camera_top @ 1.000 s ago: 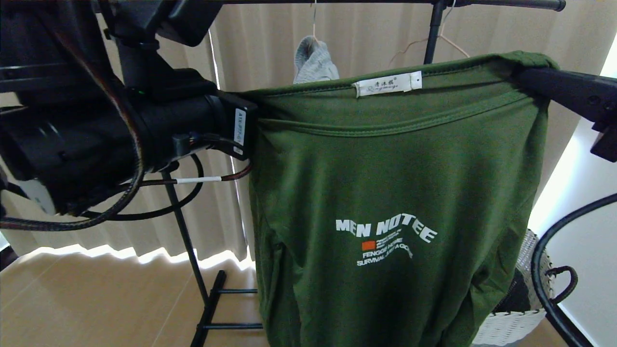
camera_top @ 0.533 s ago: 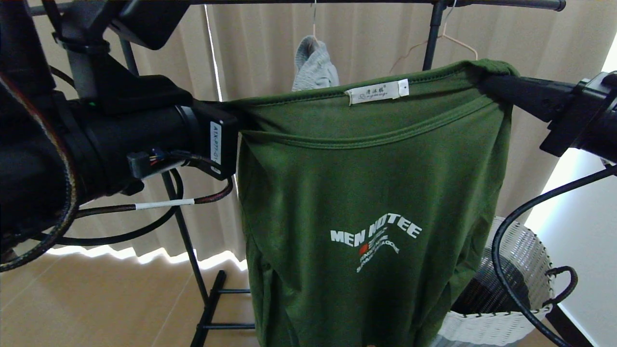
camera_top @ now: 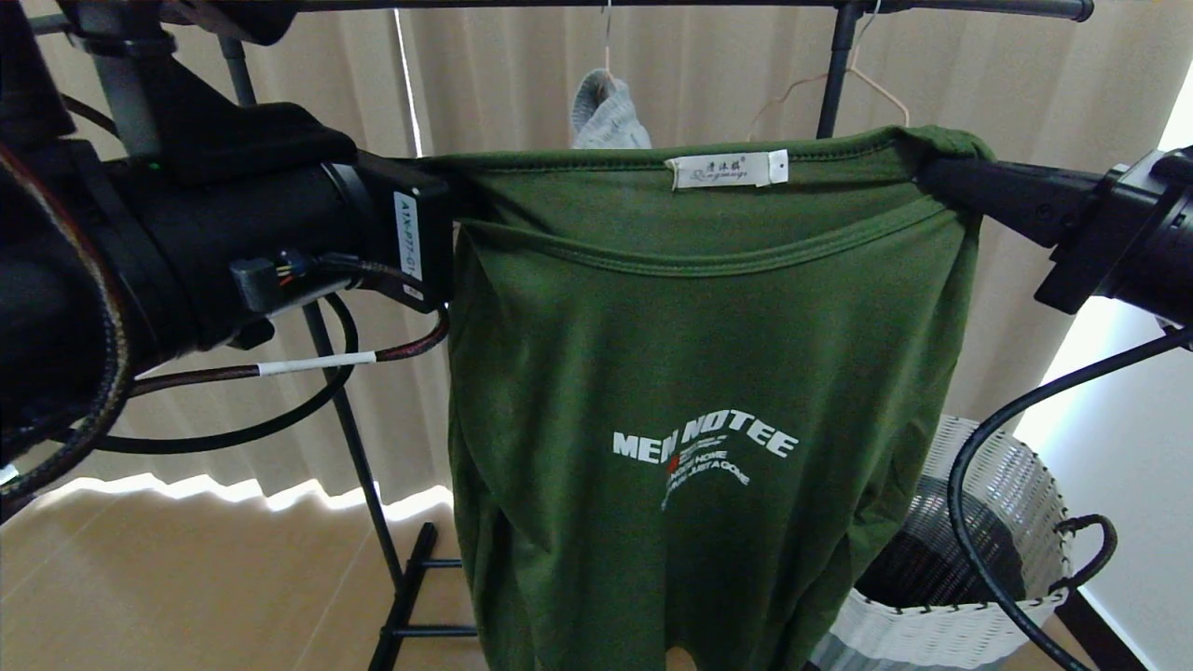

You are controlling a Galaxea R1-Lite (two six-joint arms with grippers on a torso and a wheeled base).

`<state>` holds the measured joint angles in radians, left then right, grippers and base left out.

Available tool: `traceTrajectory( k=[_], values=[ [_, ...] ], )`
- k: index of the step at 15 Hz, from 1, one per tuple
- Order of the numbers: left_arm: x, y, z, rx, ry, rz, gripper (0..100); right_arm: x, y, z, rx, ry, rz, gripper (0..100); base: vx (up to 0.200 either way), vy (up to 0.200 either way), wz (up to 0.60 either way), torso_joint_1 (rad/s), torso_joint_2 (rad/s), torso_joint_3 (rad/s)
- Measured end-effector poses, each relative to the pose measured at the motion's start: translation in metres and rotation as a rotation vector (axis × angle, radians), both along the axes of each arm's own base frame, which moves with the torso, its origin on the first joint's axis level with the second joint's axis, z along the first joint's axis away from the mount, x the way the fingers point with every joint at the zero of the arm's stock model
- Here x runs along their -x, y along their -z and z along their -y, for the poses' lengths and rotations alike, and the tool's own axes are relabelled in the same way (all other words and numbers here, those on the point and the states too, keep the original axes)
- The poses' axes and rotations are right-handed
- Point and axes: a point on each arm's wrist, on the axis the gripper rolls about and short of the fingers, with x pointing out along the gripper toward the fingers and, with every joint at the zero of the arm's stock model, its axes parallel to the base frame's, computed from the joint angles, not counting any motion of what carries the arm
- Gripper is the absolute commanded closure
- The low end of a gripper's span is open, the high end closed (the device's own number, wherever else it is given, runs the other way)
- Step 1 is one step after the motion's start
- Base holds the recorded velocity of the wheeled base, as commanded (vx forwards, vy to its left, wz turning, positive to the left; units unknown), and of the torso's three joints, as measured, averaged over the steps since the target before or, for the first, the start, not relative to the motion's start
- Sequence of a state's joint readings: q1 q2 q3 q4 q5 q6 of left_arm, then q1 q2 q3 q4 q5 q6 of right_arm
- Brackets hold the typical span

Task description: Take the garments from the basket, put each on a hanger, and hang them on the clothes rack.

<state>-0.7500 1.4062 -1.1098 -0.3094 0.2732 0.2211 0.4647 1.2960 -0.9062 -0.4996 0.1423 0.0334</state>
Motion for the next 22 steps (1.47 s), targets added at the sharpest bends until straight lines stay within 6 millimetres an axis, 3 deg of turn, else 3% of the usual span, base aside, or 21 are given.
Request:
traceTrajectory(
  k=[20, 21, 22],
  values=[
    [0.0025, -0.0005, 0.0017, 0.003, 0.011, 0.002, 100, 0.0033, 0.0037, 0.0025, 0.014, 0.006, -0.012, 100, 0.0, 0.0, 0.0, 0.0, 0.0, 0.0],
    [0.0026, -0.0008, 0.0017, 0.003, 0.011, 0.003, 100, 0.0034, 0.0039, 0.0025, 0.018, 0.006, -0.019, 0, 0.0, 0.0, 0.0, 0.0, 0.0, 0.0],
    [0.0026, -0.0008, 0.0016, 0.003, 0.011, 0.003, 100, 0.0035, 0.0046, 0.0026, 0.021, 0.006, -0.026, 0, 0.0, 0.0, 0.0, 0.0, 0.0, 0.0]
  ],
)
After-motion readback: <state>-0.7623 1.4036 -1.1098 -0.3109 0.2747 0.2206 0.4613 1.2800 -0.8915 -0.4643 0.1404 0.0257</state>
